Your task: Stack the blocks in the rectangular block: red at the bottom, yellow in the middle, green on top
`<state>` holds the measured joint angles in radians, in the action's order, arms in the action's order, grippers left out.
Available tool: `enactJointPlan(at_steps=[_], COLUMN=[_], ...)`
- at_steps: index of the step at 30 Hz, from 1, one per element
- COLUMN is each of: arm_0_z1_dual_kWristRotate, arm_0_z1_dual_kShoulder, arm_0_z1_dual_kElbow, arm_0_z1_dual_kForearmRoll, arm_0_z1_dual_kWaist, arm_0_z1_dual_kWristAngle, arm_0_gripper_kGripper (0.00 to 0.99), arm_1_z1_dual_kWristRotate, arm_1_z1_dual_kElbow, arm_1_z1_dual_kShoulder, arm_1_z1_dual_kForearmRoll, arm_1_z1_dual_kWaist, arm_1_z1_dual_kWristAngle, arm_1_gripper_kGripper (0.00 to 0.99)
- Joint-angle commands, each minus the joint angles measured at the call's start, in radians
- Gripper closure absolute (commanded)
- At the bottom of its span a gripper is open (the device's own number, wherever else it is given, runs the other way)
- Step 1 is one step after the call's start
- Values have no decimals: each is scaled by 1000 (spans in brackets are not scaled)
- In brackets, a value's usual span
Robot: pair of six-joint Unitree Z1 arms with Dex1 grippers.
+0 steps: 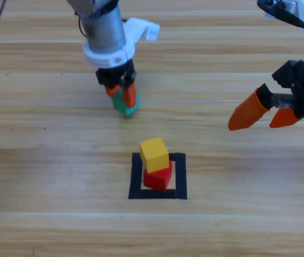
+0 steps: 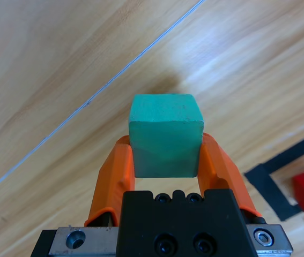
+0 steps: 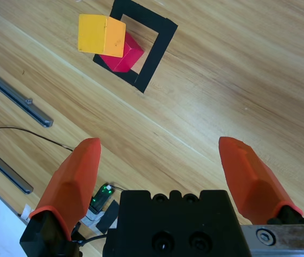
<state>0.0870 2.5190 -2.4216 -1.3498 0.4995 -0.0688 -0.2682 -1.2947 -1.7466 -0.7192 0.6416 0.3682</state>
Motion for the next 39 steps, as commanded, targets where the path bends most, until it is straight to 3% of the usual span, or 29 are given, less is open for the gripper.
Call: enactJointPlan(at_steps=[1, 7, 17, 32, 39], arm_0_z1_dual_kWristRotate=[-82, -141, -242, -362, -411], arm_0_z1_dual_kShoulder=[-160, -307, -451, -491, -483], arm_0_z1_dual_kElbow=[-47, 22, 199, 437, 475], arm_0_z1_dual_kForearmRoll=[-63, -66, -68, -71, -71], arm_0_z1_dual_kWaist=[-22, -27, -15, 27, 100], arm_0_z1_dual_kWristAngle=[-51, -52, -51, -5, 24], arm_0_gripper_kGripper=[929, 990, 990, 990, 990], arm_1_z1_dual_kWristRotate=[10, 10, 12, 12, 10], arm_1_z1_dual_kElbow=[34, 35, 37, 38, 41], arm_1_z1_dual_kShoulder=[2, 4, 7, 13, 19], arm_1_z1_dual_kForearmRoll=[17, 17, 17, 17, 17], arm_1_z1_dual_kWaist=[-23, -23, -23, -23, -23], arm_1_z1_dual_kWristAngle=[15, 15, 14, 15, 14], arm_1_gripper_kGripper=[13, 13, 13, 13, 13])
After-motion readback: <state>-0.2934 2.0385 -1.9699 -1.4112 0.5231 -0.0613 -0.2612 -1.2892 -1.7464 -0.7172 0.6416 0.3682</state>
